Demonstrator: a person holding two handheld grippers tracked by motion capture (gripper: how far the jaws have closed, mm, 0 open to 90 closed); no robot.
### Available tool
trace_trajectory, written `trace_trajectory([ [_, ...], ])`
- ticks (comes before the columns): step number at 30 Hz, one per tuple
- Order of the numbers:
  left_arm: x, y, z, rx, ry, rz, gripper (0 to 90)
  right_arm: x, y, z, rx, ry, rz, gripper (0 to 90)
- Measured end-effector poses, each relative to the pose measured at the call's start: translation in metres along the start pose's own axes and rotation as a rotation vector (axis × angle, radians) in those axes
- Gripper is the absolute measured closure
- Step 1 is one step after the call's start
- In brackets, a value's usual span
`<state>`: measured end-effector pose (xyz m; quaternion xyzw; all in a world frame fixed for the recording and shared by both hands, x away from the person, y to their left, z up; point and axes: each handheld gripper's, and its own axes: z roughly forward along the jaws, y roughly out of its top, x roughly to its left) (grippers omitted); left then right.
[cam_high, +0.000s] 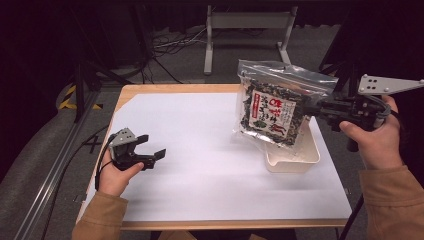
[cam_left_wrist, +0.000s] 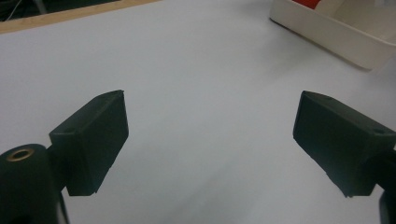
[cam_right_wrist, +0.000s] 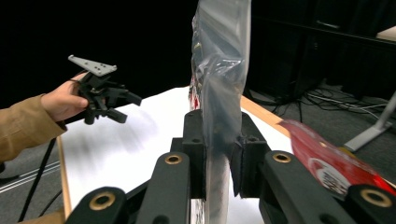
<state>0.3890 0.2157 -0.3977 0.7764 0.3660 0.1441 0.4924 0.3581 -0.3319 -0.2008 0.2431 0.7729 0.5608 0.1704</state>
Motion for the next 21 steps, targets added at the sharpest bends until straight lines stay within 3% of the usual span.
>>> trace_trajectory([
  [7,0.006,-0.006,0.001,0.005,0.026,-0.022,11.7,-0.005,-0.007,-0.006,-0.017,-0.083,-0.036,77.9],
  [16,0.008,-0.008,-0.001,-0.001,0.036,-0.022,9.5,-0.007,-0.013,-0.013,-0.006,-0.152,-0.076,77.9],
  [21,0.008,-0.01,0.0,0.003,0.044,-0.022,10.0,-0.008,-0.018,-0.017,-0.009,-0.177,-0.075,77.9],
])
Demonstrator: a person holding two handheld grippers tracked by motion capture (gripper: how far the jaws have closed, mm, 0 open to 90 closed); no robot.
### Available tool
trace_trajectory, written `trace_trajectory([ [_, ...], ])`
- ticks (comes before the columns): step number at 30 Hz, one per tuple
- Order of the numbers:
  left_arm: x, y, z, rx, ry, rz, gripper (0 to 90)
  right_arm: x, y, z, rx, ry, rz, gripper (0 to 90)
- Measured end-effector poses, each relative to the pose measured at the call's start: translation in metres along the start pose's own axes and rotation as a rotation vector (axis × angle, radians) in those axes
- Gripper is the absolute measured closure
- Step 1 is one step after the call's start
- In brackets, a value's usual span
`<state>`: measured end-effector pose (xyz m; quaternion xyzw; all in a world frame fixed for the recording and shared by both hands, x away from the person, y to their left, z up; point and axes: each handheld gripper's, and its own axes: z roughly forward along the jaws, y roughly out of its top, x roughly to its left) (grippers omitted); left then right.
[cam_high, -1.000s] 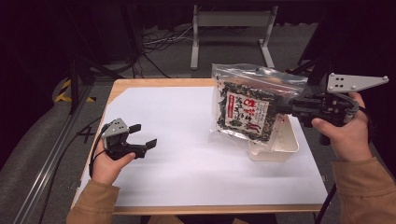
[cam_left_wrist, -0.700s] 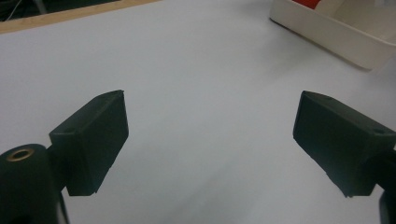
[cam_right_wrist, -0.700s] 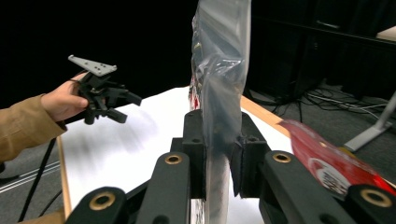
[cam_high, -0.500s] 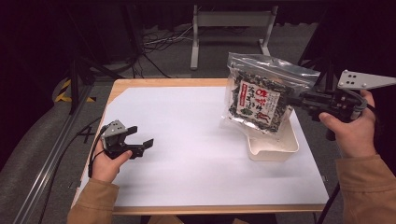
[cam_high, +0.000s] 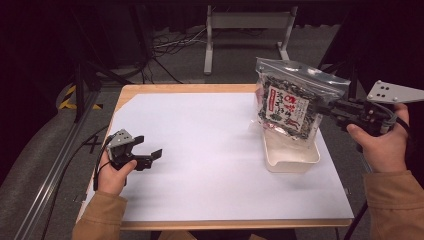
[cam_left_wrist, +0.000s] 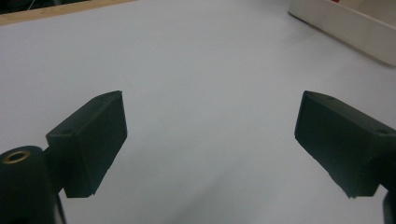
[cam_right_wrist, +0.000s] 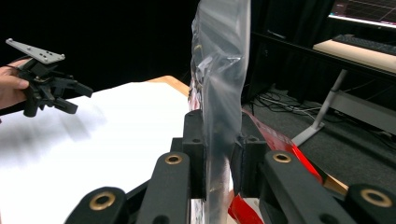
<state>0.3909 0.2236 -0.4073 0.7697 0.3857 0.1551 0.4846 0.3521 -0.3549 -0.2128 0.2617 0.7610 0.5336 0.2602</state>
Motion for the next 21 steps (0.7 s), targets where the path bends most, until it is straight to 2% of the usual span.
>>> trace_trajectory([
  [10,0.001,-0.001,0.0,0.02,0.009,0.001,10.1,-0.007,-0.016,-0.005,-0.001,-0.033,0.035,77.9],
  [21,0.002,-0.002,0.001,0.031,0.012,-0.004,10.2,-0.015,-0.032,-0.005,0.023,-0.053,0.073,77.9],
])
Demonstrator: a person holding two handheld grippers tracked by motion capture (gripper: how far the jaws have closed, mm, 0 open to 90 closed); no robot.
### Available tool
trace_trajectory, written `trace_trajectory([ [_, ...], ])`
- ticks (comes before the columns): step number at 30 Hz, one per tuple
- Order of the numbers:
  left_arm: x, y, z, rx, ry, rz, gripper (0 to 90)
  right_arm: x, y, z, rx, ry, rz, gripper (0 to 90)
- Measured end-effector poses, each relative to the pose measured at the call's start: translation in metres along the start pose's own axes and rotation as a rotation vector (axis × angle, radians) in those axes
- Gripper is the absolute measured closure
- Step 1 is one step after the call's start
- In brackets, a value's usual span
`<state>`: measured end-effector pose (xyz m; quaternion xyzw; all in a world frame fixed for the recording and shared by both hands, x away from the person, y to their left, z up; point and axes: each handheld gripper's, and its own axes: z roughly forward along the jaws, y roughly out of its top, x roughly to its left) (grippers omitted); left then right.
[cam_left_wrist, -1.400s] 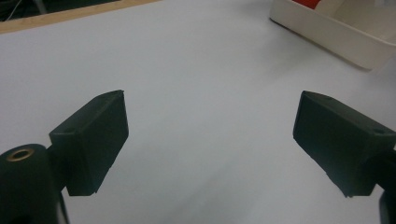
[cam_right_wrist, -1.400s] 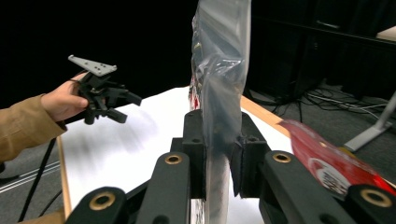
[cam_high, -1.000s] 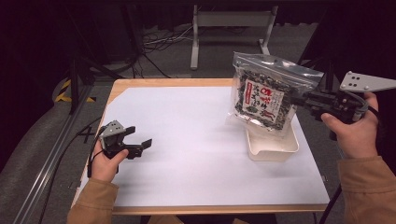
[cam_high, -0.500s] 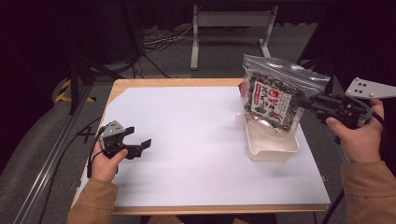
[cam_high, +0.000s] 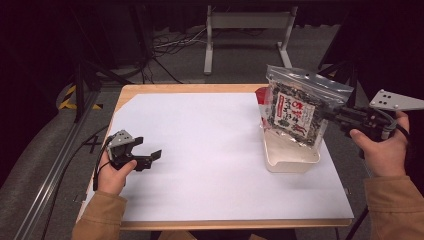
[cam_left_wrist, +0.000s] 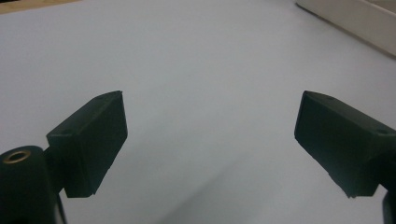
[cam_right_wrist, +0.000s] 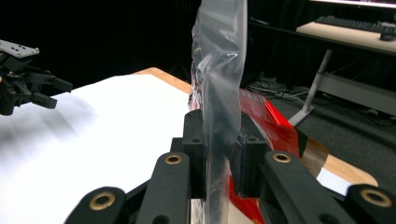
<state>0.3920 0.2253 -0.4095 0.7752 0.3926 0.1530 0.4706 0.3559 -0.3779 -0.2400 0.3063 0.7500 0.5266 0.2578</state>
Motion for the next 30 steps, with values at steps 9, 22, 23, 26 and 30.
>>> trace_trajectory([
  [9,0.0,0.0,0.0,0.004,-0.005,-0.005,10.1,-0.008,-0.012,0.002,0.006,-0.018,0.042,77.9],
  [22,0.0,-0.001,0.0,0.005,-0.014,-0.015,10.1,-0.007,-0.022,0.011,0.06,-0.03,0.055,77.9],
  [23,0.0,-0.002,0.0,0.005,-0.014,-0.017,10.1,-0.007,-0.023,0.012,0.063,-0.031,0.054,77.8],
  [26,0.0,-0.002,0.0,0.007,-0.013,-0.015,10.1,-0.006,-0.024,0.012,0.069,-0.032,0.057,77.9],
  [30,0.0,-0.001,0.001,0.006,-0.014,-0.01,10.1,-0.006,-0.027,0.013,0.08,-0.037,0.064,77.9],
])
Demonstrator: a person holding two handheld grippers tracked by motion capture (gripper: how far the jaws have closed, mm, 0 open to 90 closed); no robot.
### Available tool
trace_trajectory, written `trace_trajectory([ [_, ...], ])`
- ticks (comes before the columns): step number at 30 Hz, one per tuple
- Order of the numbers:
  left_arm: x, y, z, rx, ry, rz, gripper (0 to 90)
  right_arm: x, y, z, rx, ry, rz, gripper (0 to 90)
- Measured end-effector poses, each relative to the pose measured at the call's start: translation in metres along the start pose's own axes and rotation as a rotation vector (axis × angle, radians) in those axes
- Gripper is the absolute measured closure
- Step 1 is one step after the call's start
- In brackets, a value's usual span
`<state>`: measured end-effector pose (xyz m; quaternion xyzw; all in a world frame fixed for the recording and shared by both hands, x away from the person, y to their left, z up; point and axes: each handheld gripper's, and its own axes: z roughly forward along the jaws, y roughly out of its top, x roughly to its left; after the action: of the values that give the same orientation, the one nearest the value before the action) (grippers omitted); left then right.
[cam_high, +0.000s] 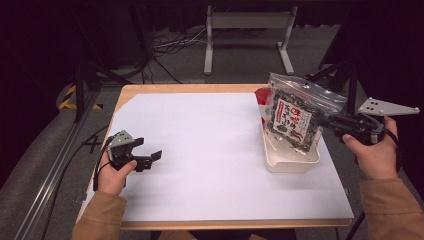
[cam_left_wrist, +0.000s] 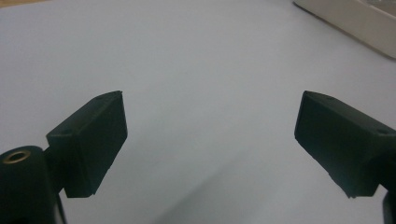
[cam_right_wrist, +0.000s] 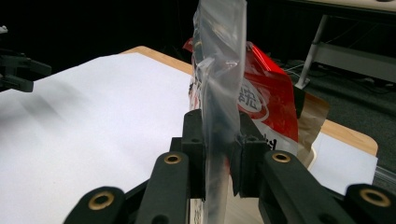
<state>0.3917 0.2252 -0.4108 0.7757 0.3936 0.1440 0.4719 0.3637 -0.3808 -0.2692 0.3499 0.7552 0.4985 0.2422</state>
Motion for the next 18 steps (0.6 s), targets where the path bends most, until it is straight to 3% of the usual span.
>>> trace_trajectory([
  [7,0.0,0.0,0.0,-0.001,-0.003,-0.002,10.1,0.002,-0.009,0.009,0.03,-0.005,-0.012,77.8],
  [18,0.0,-0.001,0.001,0.005,-0.003,-0.004,10.1,-0.002,-0.022,0.01,0.019,-0.003,0.027,77.7],
])
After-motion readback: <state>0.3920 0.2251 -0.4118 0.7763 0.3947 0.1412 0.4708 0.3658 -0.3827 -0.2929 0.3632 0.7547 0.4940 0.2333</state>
